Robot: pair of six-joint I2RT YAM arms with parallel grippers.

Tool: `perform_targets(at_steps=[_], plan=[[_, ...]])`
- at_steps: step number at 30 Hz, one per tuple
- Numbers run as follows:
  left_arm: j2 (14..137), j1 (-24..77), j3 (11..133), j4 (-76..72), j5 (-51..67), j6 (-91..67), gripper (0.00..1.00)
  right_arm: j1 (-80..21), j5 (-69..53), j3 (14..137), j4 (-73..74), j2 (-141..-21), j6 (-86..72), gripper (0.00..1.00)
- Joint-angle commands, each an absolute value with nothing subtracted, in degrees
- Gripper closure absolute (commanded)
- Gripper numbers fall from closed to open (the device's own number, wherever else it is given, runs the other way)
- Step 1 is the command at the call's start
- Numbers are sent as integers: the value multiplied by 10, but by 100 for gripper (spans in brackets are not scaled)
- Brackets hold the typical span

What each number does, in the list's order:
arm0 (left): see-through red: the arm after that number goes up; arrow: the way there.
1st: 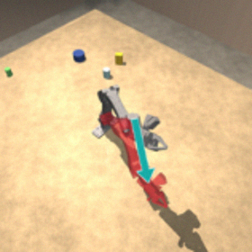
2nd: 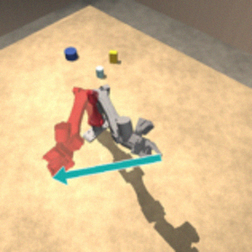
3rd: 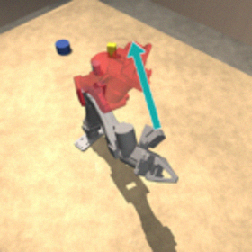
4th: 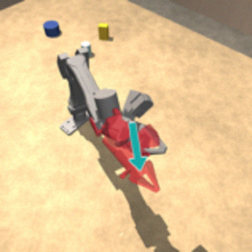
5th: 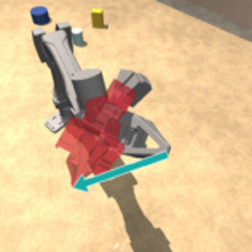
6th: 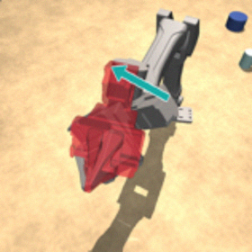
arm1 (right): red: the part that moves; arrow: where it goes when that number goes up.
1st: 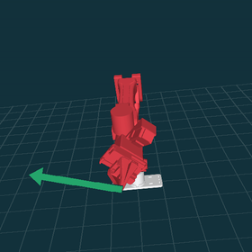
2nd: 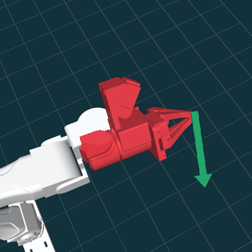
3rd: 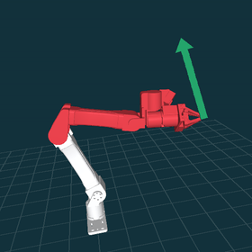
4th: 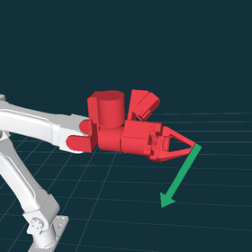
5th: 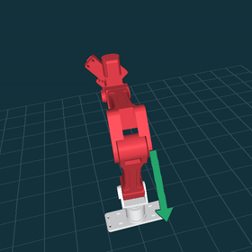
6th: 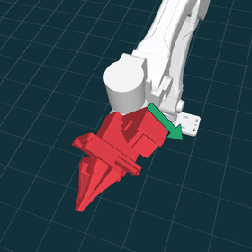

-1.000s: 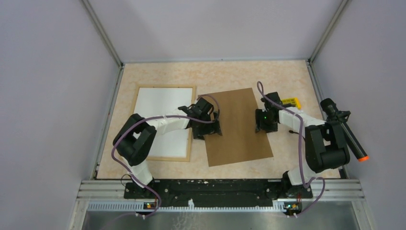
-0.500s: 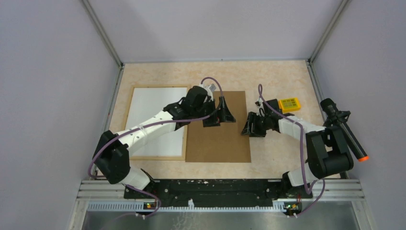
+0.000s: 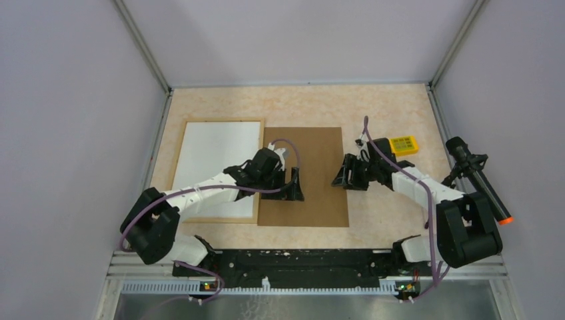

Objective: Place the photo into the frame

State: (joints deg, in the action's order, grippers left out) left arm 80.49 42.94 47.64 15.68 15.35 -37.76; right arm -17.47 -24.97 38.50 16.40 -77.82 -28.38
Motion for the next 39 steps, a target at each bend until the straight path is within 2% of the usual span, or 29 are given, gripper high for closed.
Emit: perform_targets(at_steps=[1,5,8,10,16,25,29,35,39], plan=[[804,426,445,128,103,-362,1,-178,-269,394,142,-743,-317,43],[790,427,444,134,80,-347,1,-178,-134,427,216,-751,-273,35],[790,426,455,154,42,-334,1,-179,-94,437,227,-787,-246,25],[798,425,457,161,24,-331,1,-179,-88,444,229,-814,-234,23],[851,424,443,147,24,-342,1,-178,-139,436,171,-861,-241,23],[913,425,391,50,125,-386,1,-178,-294,391,74,-858,-297,25],[946,427,379,-12,190,-408,1,-179,-332,389,79,-812,-322,26],[977,447,380,-74,230,-430,1,-173,-329,393,143,-664,-343,25],[1005,461,389,-107,255,-443,1,-169,-246,407,228,-601,-340,25]])
